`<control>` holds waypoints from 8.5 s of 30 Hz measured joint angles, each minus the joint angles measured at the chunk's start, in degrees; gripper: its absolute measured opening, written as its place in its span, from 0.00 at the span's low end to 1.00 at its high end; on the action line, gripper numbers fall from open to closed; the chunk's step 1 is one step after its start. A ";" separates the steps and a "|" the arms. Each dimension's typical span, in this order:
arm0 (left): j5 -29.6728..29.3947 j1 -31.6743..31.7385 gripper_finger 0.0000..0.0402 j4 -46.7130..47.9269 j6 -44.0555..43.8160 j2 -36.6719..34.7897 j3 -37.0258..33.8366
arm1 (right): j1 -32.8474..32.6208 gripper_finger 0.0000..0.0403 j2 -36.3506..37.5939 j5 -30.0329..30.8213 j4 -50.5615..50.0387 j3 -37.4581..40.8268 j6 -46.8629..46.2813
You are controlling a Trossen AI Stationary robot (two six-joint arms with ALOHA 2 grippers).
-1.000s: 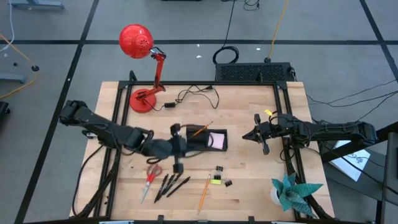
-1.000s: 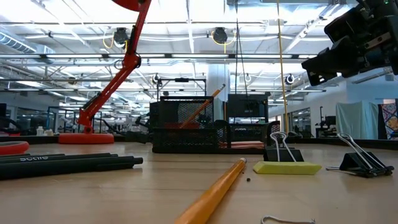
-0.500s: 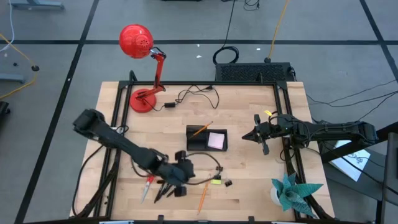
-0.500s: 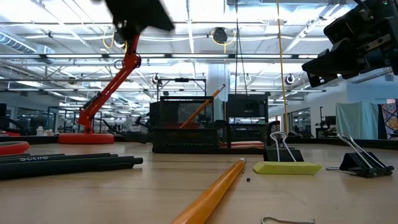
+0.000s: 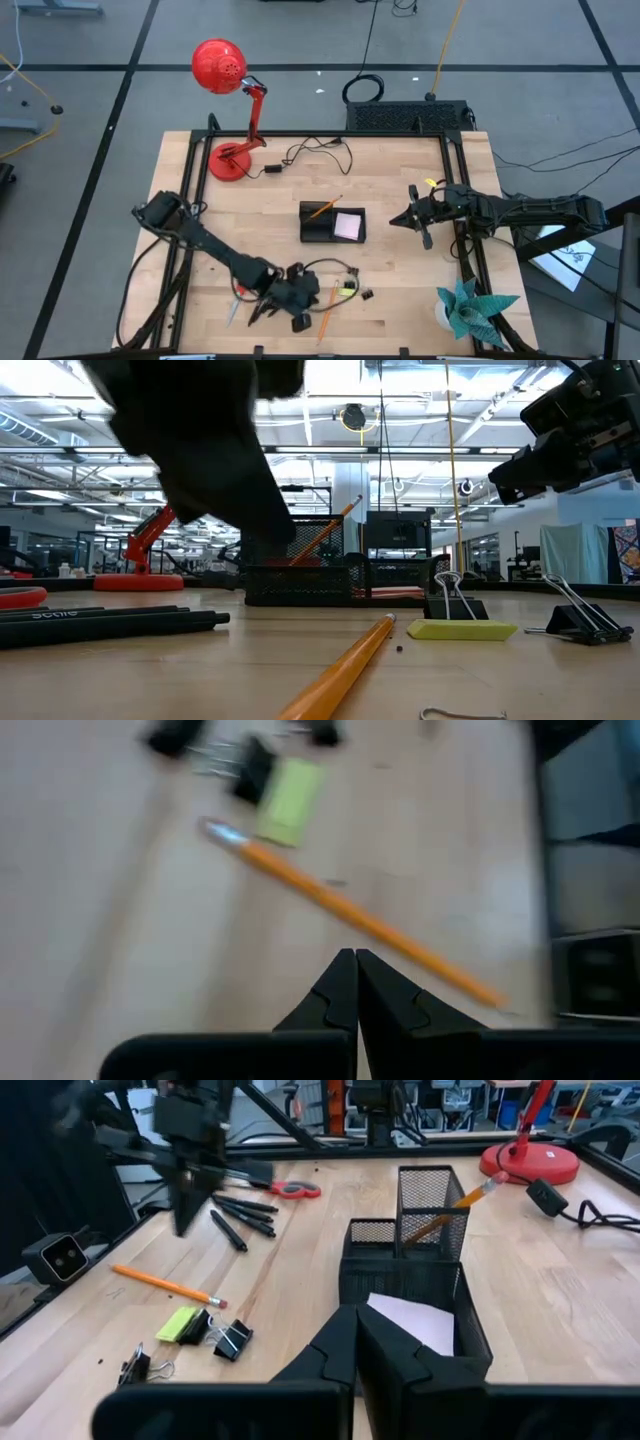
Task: Pick and place office supplies into organizer
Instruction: Put the pencil into the desk organizer
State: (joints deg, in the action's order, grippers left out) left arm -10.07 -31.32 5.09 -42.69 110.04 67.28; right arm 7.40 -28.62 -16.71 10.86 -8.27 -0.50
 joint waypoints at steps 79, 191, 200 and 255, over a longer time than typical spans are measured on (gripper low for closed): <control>14.21 10.84 0.49 31.13 -16.18 18.27 32.22 | 0.00 0.01 -0.72 0.35 0.89 0.04 -0.34; 9.28 7.69 0.07 43.04 -1.03 25.05 33.51 | 0.00 0.01 -1.29 0.11 -1.97 0.04 -1.85; 2.96 7.77 0.04 40.49 5.81 19.27 32.22 | -0.02 0.01 -1.29 0.12 -2.06 0.04 -1.85; 13.20 33.99 0.05 26.39 49.77 -1.40 32.55 | -0.02 0.01 -1.46 0.15 -1.84 0.02 -2.08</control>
State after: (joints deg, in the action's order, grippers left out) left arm 3.14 2.67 31.48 7.08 108.64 99.83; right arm 7.38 -30.09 -16.56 9.02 -8.25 -2.58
